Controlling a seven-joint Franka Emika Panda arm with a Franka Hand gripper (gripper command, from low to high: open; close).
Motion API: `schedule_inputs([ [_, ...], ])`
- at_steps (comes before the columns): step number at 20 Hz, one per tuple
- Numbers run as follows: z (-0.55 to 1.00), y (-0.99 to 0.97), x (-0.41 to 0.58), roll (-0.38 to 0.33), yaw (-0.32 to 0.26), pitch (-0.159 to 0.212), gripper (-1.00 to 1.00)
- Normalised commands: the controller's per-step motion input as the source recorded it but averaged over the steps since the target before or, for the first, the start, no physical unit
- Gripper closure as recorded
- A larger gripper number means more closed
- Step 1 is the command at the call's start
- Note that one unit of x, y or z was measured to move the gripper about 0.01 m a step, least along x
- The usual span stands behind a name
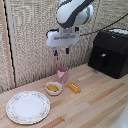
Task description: Please go towards the air fryer and gently seize its handle using your gripper. Slowly reveal the interior of the air fryer by pulling the handle outward. Head to the bowl filled with hot dogs and firmly but gently grasp it. Carefully place it inside the now-open air fryer.
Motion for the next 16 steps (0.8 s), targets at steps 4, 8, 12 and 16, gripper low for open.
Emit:
schedule_inputs([
  [4,0.03,0.0,0.084,-0.048,-0.358,-0.038,-1.0],
  [8,0.02,0.0,0.124,-0.063,-0.375,-0.045,-1.0],
  [12,0.01,0.0,0.102,-0.143,-0.315,-0.038,-1.0],
  [16,0.02,0.0,0.036,-0.291,-0.184,-0.017,-1.0],
])
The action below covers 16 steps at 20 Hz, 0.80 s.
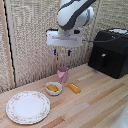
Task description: Please go towards the air fryer and gently seize its handle using your gripper. Slowly reveal the interior of the air fryer by pulling the handle outward. Head to the bowl filled with hot dogs and firmly but gently grasp it. Carefully place it inside the now-open air fryer.
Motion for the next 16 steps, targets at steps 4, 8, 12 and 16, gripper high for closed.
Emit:
schedule_inputs([
  [4,0.0,0.0,0.0,-0.375,-0.068,-0.002,-1.0],
  [8,-0.01,0.0,0.0,-0.375,-0.016,-0.05,-1.0],
  [12,0.0,0.0,0.002,-0.375,0.0,-0.144,-1.0],
  [16,0.0,0.0,0.029,-0.375,-0.003,-0.153,-1.0],
])
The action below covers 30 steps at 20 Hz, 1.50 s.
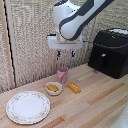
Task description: Please go towards the air fryer and gently seize its handle using your gripper. Slowly reveal the interior of the air fryer by pulling the handle outward. Head to the bowl filled with hot dogs and firmly but gently grasp it. Carefully place it inside the now-open air fryer.
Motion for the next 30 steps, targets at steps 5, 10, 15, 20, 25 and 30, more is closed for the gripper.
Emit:
schedule_inputs([
  [5,-0.05,-0.11,-0.004,-0.375,-0.051,-0.132,-1.0],
  [10,-0.29,-0.31,-0.101,-0.334,-0.076,-0.113,-1.0],
  [15,-0.36,-0.51,-0.058,-0.23,-0.082,-0.134,-1.0],
  [20,-0.25,-0.66,0.0,-0.165,-0.033,-0.139,-1.0],
  [25,-0.18,-0.74,0.0,-0.117,0.0,-0.106,-1.0],
  [30,-0.17,-0.75,-0.035,-0.071,0.003,-0.052,-1.0],
])
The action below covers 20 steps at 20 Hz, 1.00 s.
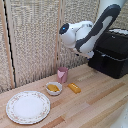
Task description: Please go towards the air fryer and gently seize its handle using your gripper. Slowly reveal the interior of the air fryer by pulling the handle outward. Head to the bowl filled with hot dogs and firmly but gently grasp it. Carefully place it inside the now-open air fryer.
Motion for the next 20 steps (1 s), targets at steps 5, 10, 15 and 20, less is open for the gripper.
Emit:
schedule_inputs([
  [5,-0.21,-0.73,-0.153,-0.046,0.001,-0.03,-1.0],
  [10,-0.17,-0.74,-0.114,-0.033,0.001,-0.028,-1.0],
  [15,-0.08,-0.74,-0.009,-0.011,0.04,-0.038,-1.0],
  [20,-0.04,-0.72,0.0,0.0,0.093,-0.013,-1.0],
])
